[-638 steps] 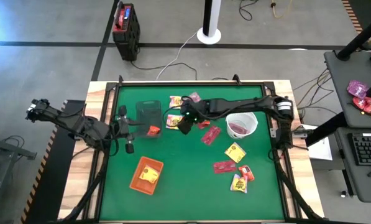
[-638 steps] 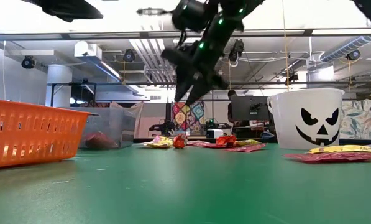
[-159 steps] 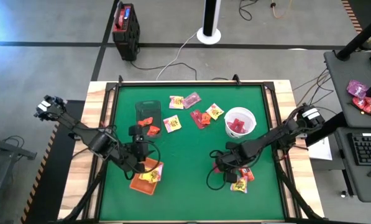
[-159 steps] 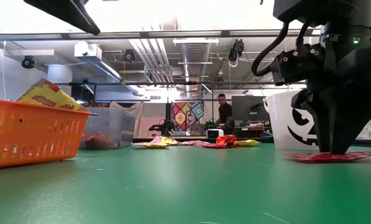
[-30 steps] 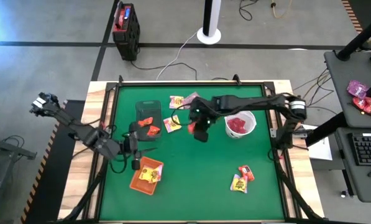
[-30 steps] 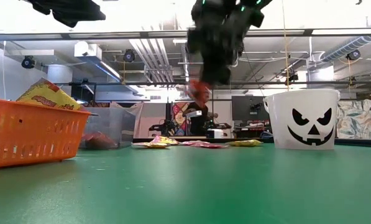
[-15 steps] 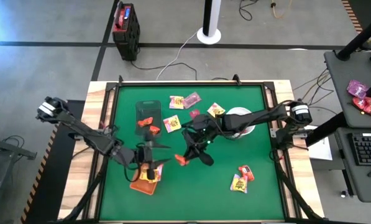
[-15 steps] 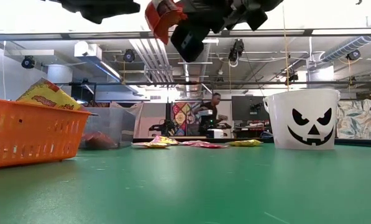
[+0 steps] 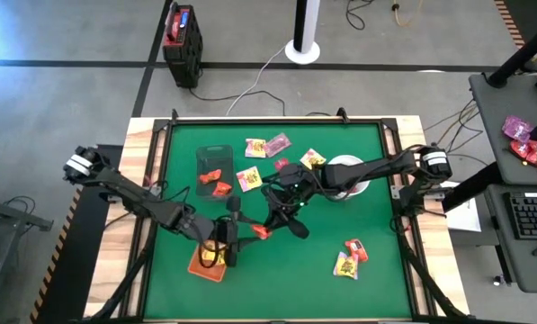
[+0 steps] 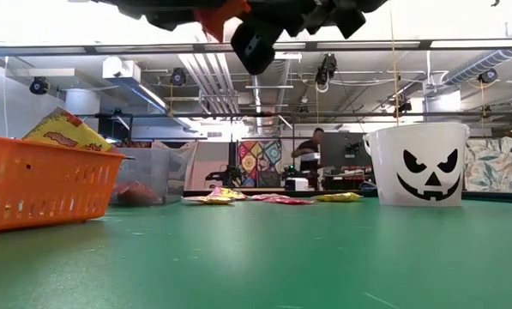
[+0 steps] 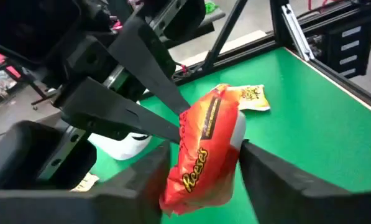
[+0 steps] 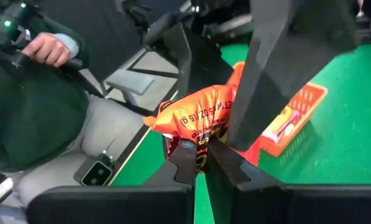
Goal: Sort candy by brand, put in halloween buckets
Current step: Put the orange candy into the black bin
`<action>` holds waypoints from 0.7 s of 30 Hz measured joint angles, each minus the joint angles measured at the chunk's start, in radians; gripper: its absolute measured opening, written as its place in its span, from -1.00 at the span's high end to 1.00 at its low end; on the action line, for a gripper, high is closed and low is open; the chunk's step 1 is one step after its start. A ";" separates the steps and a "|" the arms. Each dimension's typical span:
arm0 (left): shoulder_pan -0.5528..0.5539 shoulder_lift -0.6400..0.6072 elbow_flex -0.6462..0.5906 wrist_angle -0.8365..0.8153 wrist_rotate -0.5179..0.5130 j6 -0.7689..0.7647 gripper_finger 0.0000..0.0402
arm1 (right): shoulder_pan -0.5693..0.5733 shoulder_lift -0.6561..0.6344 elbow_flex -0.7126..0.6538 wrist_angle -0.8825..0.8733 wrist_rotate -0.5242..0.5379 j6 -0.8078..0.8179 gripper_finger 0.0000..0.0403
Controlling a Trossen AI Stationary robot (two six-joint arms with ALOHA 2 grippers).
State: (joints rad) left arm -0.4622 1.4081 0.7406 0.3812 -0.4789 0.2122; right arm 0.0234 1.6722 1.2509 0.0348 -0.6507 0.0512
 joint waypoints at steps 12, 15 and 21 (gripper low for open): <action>0.006 -0.071 0.001 -0.177 -0.074 -0.015 0.81 | -0.002 -0.002 0.096 -0.204 0.209 0.016 0.45; 0.004 -0.121 0.033 -0.404 -0.185 -0.077 0.81 | -0.006 -0.006 0.155 -0.377 0.347 0.049 0.35; 0.125 -0.221 0.163 -1.094 -0.341 -0.513 0.87 | -0.004 -0.011 0.263 -0.723 0.782 0.202 0.25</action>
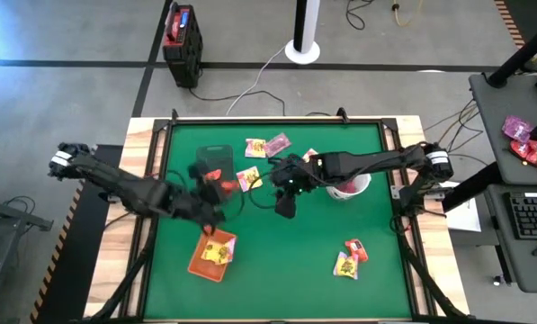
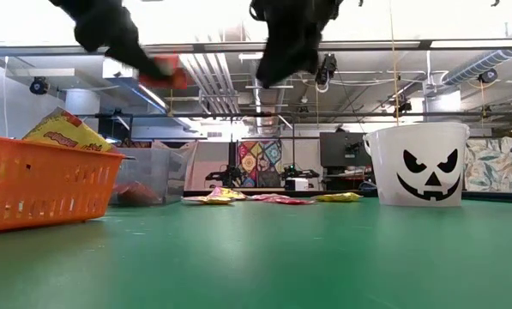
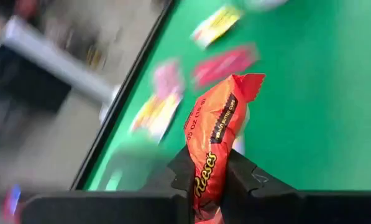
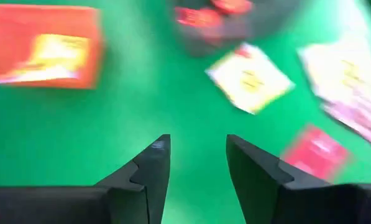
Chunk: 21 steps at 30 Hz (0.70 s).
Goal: Sort candy by brand, put in halloween buckets
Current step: Put the orange candy into the black bin, then put the red candy into the white bucket
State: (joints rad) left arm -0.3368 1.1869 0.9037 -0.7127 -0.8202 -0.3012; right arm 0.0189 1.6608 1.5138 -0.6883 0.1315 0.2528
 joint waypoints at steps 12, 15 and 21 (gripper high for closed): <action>0.424 -0.008 -0.020 -0.162 0.269 -0.092 0.71 | 0.001 0.005 0.004 -0.013 0.076 0.025 0.24; 0.455 0.016 -0.023 -0.164 0.270 -0.080 0.54 | 0.001 0.005 0.003 -0.023 0.073 0.025 0.24; 0.454 0.041 -0.025 -0.163 0.263 -0.074 0.20 | 0.000 0.005 0.003 -0.065 0.071 0.038 0.24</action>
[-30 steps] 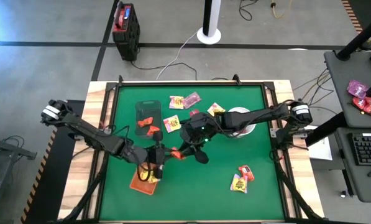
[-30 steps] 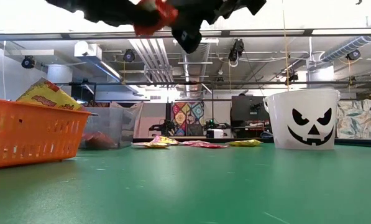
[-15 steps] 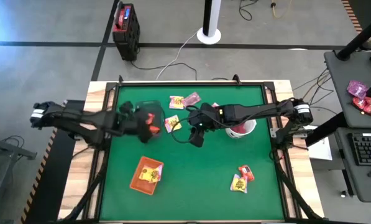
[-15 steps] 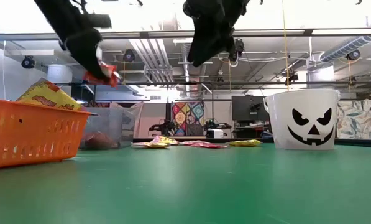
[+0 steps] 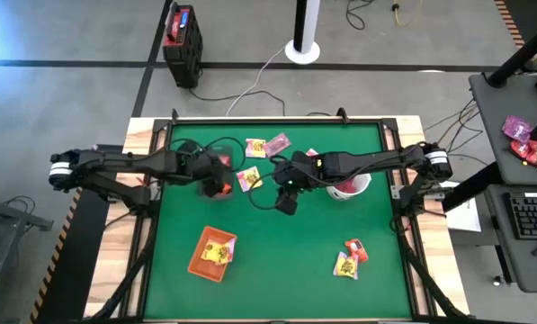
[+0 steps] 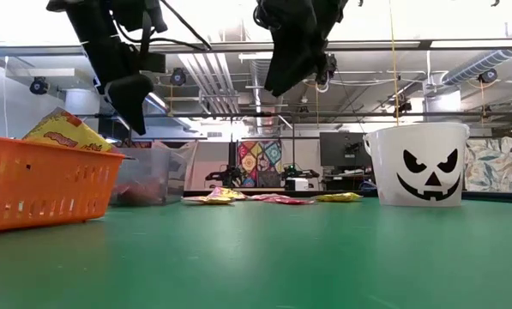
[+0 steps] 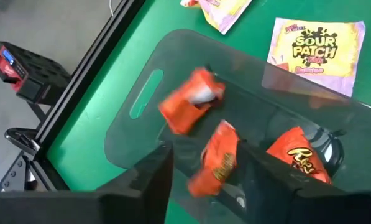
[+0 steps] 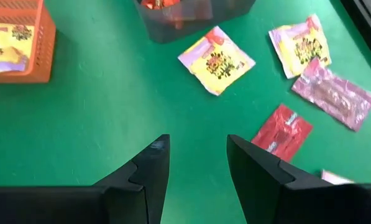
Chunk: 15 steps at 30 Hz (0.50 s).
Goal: Sort candy by brand, put in halloween buckets
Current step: Put the red candy into the white bucket
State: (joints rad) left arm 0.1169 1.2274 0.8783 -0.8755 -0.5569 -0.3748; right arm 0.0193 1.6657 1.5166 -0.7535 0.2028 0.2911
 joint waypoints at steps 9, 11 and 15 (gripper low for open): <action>-0.079 -0.043 -0.001 0.007 0.000 -0.054 0.03 | 0.000 0.000 -0.001 -0.122 0.000 0.108 0.24; -0.139 -0.065 -0.004 0.022 0.004 -0.053 0.03 | 0.000 0.001 -0.008 -0.131 0.000 0.130 0.24; -0.295 -0.097 -0.019 0.105 0.096 -0.030 0.03 | -0.003 0.012 -0.036 -0.117 0.014 0.183 0.24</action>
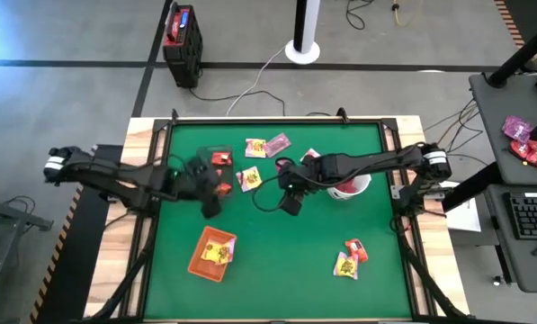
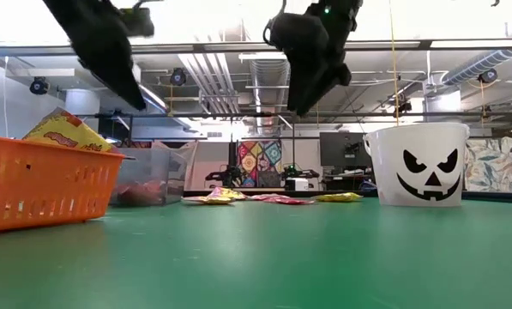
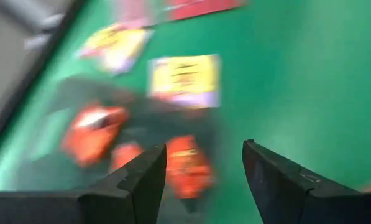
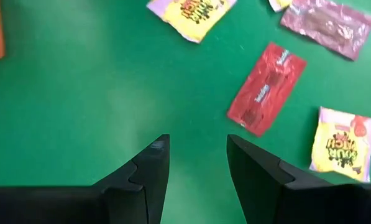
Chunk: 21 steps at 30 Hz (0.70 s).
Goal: Sort candy by brand, put in halloween buckets
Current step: Put the red candy into the white bucket
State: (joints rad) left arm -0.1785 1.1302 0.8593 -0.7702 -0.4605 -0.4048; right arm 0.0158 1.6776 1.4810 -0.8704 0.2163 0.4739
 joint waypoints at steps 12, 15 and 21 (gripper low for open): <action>-0.380 0.000 -0.043 0.333 -0.079 0.159 0.03 | -0.153 0.188 0.007 0.099 0.045 0.103 0.24; -0.406 0.000 -0.043 0.327 -0.188 0.158 0.03 | -0.178 0.227 0.013 0.094 0.045 0.102 0.24; -0.410 -0.001 -0.045 0.326 -0.301 0.159 0.03 | -0.214 0.281 0.015 0.104 0.038 0.089 0.24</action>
State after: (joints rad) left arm -0.5883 1.1294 0.8146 -0.4444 -0.7614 -0.2453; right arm -0.1982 1.9585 1.4963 -0.7666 0.2545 0.5627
